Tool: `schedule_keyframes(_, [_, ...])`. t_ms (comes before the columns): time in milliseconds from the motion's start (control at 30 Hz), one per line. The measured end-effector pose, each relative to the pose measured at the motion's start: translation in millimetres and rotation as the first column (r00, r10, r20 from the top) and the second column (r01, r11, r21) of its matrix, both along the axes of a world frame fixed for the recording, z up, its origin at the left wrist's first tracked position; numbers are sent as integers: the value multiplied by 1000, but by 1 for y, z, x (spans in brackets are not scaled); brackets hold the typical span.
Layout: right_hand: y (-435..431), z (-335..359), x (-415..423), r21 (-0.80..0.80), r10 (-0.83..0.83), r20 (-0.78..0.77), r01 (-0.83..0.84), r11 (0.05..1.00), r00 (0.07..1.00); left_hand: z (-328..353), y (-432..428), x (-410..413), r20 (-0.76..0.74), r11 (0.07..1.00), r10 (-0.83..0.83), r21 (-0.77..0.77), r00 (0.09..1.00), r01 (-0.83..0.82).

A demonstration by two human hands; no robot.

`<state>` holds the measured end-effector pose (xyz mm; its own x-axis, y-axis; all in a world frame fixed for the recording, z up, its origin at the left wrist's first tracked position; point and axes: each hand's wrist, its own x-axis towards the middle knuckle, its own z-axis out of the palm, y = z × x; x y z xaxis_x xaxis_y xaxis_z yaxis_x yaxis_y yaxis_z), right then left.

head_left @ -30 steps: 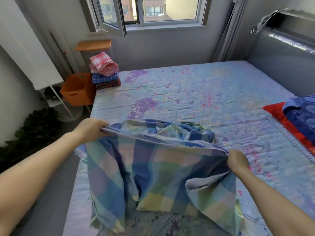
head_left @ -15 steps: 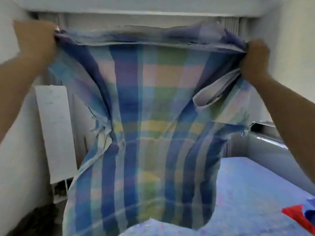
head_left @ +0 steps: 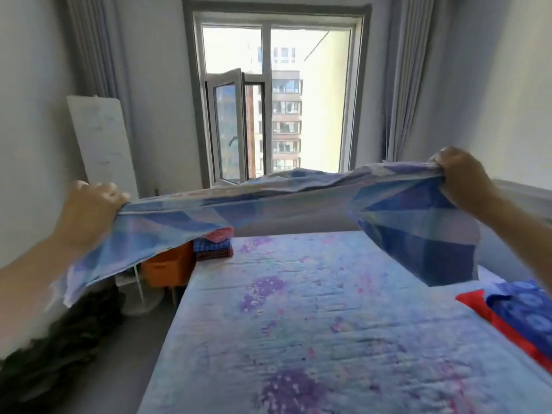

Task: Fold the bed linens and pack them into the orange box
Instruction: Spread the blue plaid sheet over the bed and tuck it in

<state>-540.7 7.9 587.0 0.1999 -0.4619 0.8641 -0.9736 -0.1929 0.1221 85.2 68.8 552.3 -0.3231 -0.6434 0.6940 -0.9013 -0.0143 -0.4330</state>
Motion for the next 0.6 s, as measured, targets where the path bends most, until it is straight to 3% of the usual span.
schedule_keyframes(100, [39, -92, -6, 154, 102, -45, -94, 984, 994, -75, 28, 4, -78, 968, -130, 207, 988, 143])
schedule_keyframes(167, [69, -161, -14, 324, 103, -40, -84, 942, 994, -145, 42, 15, -35, 925, -78, 371, 996, 86])
schedule_keyframes(267, [117, -253, -25, 542, 170, -91, -95, 835, 981, -217, 74, 14, -67, 790, 70, 613, 995, -14])
schedule_keyframes(333, [157, -304, -24, 668, 203, -103, -83, 739, 974, -278, 102, 18, -58, 684, -1, 728, 998, 43])
schedule_keyframes(433, [205, -368, -21, 835, 190, -146, 18, 550, 971, -348, 141, 25, 94, 577, -208, 815, 974, 45])
schedule_keyframes(533, [252, -421, -25, 930, 214, -179, 94, 356, 960, -381, 194, 17, 85, 426, -163, 905, 983, -8])
schedule_keyframes(600, [280, -445, -27, 958, 249, -192, 125, 259, 949, -398, 229, 10, 182, 336, -142, 933, 973, -125])
